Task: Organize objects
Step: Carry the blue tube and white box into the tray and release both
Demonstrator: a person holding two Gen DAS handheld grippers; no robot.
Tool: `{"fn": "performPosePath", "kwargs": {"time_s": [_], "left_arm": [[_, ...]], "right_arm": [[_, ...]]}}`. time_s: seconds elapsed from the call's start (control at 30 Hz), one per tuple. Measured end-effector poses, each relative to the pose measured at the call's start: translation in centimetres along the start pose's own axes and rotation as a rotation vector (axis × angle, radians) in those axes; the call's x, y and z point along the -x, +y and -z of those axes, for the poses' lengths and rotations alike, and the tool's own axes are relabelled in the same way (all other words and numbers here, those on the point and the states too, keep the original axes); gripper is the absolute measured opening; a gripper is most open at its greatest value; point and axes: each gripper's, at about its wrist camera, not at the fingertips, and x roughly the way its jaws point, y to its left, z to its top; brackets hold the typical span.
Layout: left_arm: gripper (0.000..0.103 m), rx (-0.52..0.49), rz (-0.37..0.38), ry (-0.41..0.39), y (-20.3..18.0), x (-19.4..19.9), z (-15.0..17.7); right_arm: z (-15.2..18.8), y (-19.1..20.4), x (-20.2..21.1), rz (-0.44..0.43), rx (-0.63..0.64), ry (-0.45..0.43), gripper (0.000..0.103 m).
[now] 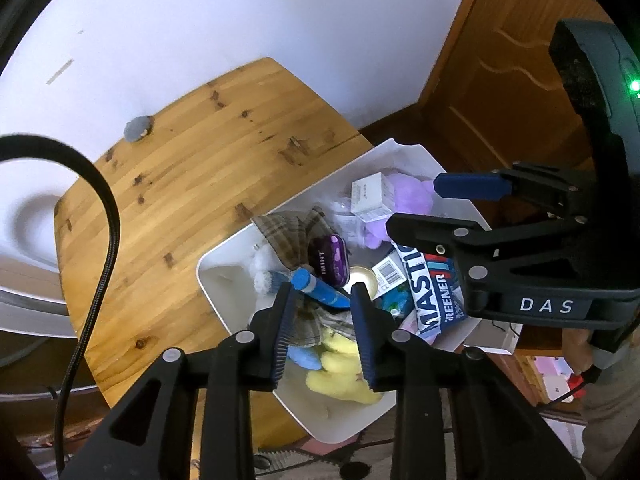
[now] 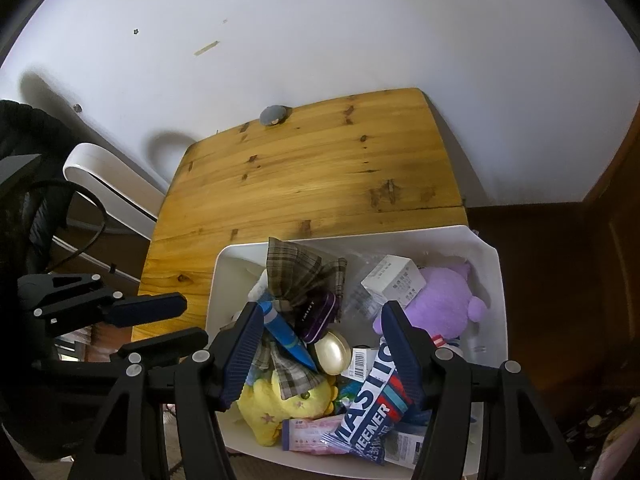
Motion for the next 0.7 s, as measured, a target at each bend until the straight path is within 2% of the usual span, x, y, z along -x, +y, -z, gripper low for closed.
{"fn": "performPosePath", "kwargs": {"time_s": [0.1, 0.47, 0.7], "left_arm": [[0.040, -0.002, -0.010, -0.018, 0.2, 0.5, 0.2], [0.040, -0.017, -0.056, -0.068, 1.1, 2.2, 1.2], [0.040, -0.004, -0.103, -0.111, 3.2, 4.2, 2.2]], "right_arm": [[0.0, 0.2, 0.0, 0.007, 0.008, 0.001, 0.062], [-0.1, 1.5, 0.4, 0.020, 0.034, -0.002, 0.063], [-0.6, 3.1, 1.0, 0.030, 0.071, -0.011, 0.063]]}}
